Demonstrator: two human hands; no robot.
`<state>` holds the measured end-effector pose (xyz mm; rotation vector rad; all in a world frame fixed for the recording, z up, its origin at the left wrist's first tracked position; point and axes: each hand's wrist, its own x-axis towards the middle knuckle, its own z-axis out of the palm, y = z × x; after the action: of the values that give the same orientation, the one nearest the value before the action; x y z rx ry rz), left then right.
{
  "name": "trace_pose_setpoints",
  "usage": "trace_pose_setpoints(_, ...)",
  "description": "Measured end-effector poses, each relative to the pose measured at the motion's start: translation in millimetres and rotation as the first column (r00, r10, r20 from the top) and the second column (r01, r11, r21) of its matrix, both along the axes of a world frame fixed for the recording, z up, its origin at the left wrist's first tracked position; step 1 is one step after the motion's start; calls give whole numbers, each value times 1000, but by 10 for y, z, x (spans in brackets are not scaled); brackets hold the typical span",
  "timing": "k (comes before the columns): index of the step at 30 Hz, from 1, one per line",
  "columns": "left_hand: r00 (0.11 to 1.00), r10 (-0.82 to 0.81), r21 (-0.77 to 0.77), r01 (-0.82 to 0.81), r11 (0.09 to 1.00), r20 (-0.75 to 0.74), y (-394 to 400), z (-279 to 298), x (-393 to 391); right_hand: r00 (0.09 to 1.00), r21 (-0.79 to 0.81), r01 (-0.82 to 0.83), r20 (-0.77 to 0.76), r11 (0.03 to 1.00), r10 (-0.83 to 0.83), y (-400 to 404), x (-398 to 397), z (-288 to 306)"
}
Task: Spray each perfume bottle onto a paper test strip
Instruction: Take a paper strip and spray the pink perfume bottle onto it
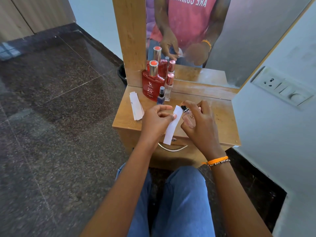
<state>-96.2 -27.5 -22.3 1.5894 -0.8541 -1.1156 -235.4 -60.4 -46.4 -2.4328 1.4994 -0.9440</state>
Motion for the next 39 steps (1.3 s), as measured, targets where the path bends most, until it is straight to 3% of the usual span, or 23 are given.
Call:
trace_pose_setpoints(5, 998, 19, -24, -17, 1000, 63, -26, -26, -11, 995, 68, 31, 92, 997, -37, 20, -28, -35)
trace_pose_setpoints(18, 917, -61, -61, 93, 994, 394, -322, -141, -231, 940, 154, 59, 323, 986, -107, 59, -111, -93)
trace_pose_setpoints(23, 785, -127, -15, 172, 985, 606, -339, -318, -253, 923, 162, 43, 372, 986, -102, 46, -112, -106)
trace_pose_setpoints(28, 700, -49, -47, 116, 992, 712, -288, -380, -224, 916, 169, 40, 387, 985, -104, 35, -111, -113)
trace_pose_setpoints(39, 646, 74, -154, 68, 986, 759, -322, -430, -286, 885, 218, 22, 449, 976, -120, 44, -59, -204)
